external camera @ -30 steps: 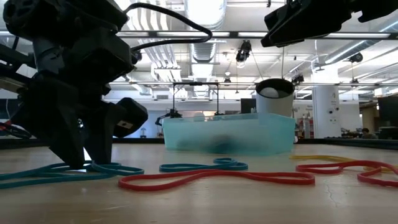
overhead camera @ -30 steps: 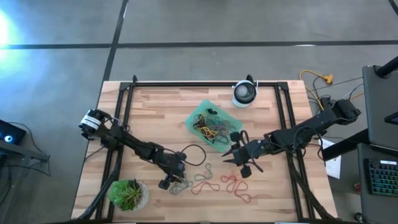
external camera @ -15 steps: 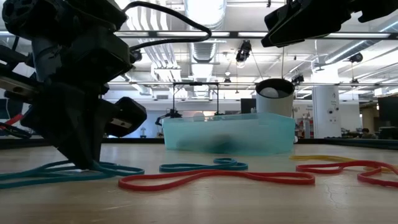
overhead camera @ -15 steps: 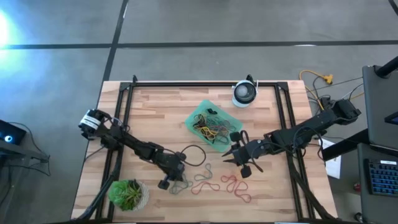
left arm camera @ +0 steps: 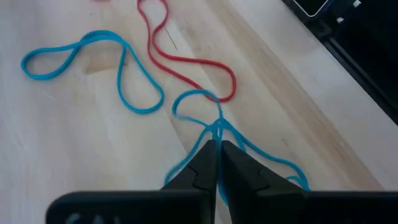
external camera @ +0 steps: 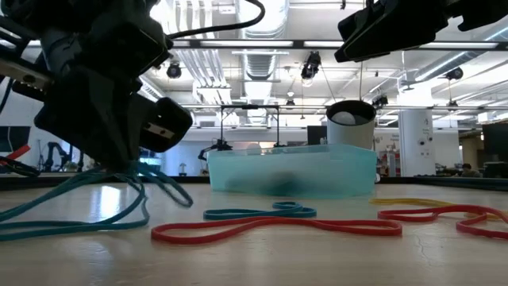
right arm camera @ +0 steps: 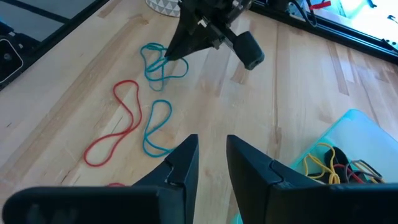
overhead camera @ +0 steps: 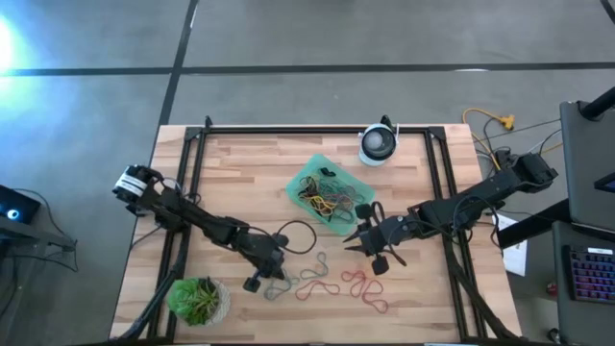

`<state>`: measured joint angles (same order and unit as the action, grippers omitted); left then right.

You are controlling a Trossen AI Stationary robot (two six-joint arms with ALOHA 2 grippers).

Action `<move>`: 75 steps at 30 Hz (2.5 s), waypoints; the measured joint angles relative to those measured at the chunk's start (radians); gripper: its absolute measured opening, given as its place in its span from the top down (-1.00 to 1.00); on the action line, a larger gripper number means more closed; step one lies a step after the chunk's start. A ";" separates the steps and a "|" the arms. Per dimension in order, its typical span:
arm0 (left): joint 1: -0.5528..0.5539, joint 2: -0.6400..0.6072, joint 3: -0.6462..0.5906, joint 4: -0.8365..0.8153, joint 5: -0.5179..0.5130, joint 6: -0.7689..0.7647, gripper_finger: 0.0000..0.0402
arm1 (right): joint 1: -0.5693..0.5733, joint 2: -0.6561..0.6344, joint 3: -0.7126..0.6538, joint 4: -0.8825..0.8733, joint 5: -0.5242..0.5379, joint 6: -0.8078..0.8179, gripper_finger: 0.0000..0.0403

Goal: Pick and place rubber bands into bin
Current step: Put the blue rubber band into the blue bin

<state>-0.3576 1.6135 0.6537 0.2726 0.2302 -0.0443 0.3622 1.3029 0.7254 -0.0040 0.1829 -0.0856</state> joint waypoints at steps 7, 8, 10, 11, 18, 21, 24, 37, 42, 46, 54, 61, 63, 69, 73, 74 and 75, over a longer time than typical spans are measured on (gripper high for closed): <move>0.000 0.002 -0.011 -0.002 0.000 -0.001 0.98 | 0.000 0.000 0.000 0.000 0.000 0.000 0.61; 0.000 0.002 -0.011 -0.002 0.000 -0.001 0.98 | 0.000 0.000 0.000 0.000 0.000 0.000 0.62; 0.000 0.002 -0.013 -0.002 0.000 -0.001 0.98 | 0.000 0.000 0.000 0.000 0.000 0.000 0.62; 0.000 0.002 -0.015 -0.001 0.000 -0.001 0.98 | 0.000 0.000 0.000 0.000 0.000 0.000 0.62; 0.000 0.051 -0.018 0.010 -0.020 0.003 0.98 | 0.000 0.000 0.000 0.000 0.000 0.002 0.61; 0.007 0.075 -0.014 0.011 -0.022 0.006 0.98 | 0.000 0.000 0.000 0.000 0.000 0.004 0.63; 0.015 0.077 -0.012 0.013 -0.024 0.008 0.98 | 0.000 0.000 0.000 0.000 0.000 0.005 0.63; 0.020 0.076 -0.012 0.033 -0.084 0.035 0.98 | 0.000 0.000 0.000 0.000 0.000 0.008 0.62; 0.023 0.076 -0.012 0.033 -0.124 0.035 0.98 | 0.000 0.000 0.000 0.000 0.000 0.008 0.63; 0.027 0.076 -0.013 0.033 -0.162 0.034 0.95 | 0.000 0.000 0.000 0.000 0.000 0.008 0.61; 0.037 0.075 -0.018 0.031 -0.212 0.025 0.63 | 0.000 0.000 0.000 0.000 0.000 0.008 0.56; 0.038 0.069 -0.017 0.023 -0.214 0.025 0.54 | 0.000 0.000 0.000 0.000 0.000 0.008 0.58; 0.038 0.058 -0.017 0.023 -0.214 0.025 0.54 | 0.000 0.000 0.000 0.000 0.000 0.008 0.59; 0.038 0.035 -0.017 0.024 -0.211 0.024 0.54 | 0.000 0.000 0.000 0.000 0.000 0.008 0.59; 0.038 0.043 -0.019 0.026 -0.209 0.024 0.54 | 0.000 0.000 0.000 0.000 0.000 0.008 0.57; 0.038 0.046 -0.019 0.021 -0.208 0.024 0.54 | 0.000 0.000 0.000 0.000 0.000 0.008 0.56; 0.038 0.047 -0.020 0.016 -0.206 0.024 0.53 | 0.000 0.000 0.000 0.000 0.000 0.008 0.56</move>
<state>-0.3199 1.6600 0.6335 0.2887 0.0244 -0.0208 0.3622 1.3033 0.7253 -0.0040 0.1829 -0.0776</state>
